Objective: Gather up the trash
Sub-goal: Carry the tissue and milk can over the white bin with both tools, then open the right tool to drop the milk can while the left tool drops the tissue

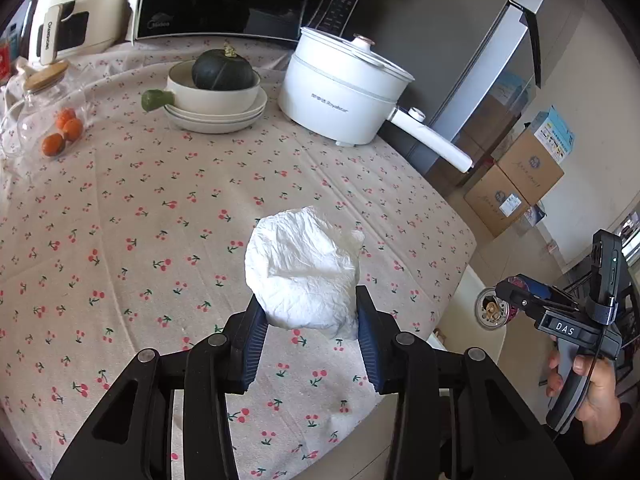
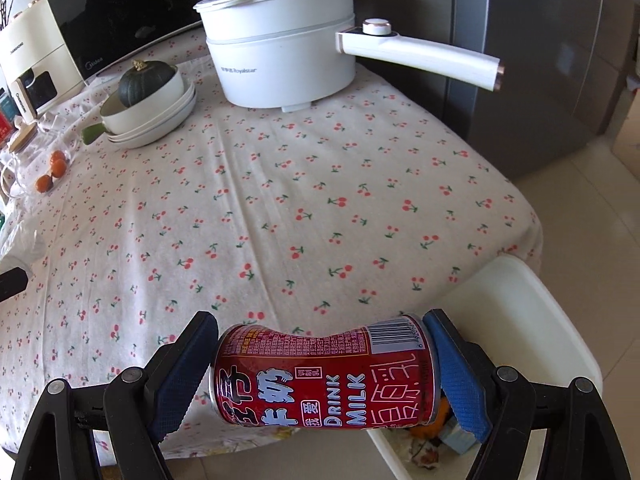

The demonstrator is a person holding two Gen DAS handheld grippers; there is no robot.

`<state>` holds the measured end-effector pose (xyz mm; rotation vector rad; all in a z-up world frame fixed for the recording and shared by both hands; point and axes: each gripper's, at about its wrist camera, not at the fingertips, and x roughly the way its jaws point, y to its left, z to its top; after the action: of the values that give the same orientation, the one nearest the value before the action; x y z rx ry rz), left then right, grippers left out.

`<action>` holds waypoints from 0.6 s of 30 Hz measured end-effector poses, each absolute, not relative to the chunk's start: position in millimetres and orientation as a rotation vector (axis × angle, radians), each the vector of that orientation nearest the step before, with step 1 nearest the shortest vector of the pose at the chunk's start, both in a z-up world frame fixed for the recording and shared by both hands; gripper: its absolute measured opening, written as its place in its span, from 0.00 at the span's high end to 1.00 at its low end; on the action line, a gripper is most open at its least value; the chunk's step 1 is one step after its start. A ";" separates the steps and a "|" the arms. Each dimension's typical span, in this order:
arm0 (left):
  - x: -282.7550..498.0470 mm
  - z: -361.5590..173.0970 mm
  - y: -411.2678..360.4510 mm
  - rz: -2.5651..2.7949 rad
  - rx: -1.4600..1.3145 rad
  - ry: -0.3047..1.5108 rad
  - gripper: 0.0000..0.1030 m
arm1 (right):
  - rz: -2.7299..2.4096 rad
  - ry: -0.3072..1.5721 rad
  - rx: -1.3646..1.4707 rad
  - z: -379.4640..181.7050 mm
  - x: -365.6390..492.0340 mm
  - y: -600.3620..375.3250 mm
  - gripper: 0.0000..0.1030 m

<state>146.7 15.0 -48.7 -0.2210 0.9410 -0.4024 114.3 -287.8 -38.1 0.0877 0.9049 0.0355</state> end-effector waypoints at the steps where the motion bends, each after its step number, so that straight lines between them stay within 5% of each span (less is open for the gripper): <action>1: 145.0 -48.6 7.2 -0.416 -0.209 0.942 0.58 | 0.028 0.904 0.084 -38.4 111.1 -292.7 0.15; 18: 128.2 -68.7 -93.4 -0.559 -0.059 0.988 0.57 | -0.155 0.970 0.124 -71.7 76.1 -399.0 0.15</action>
<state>128.2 -93.4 -68.7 -0.0589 0.9882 -0.5586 76.1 -399.0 -71.7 0.1244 0.9699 -0.1554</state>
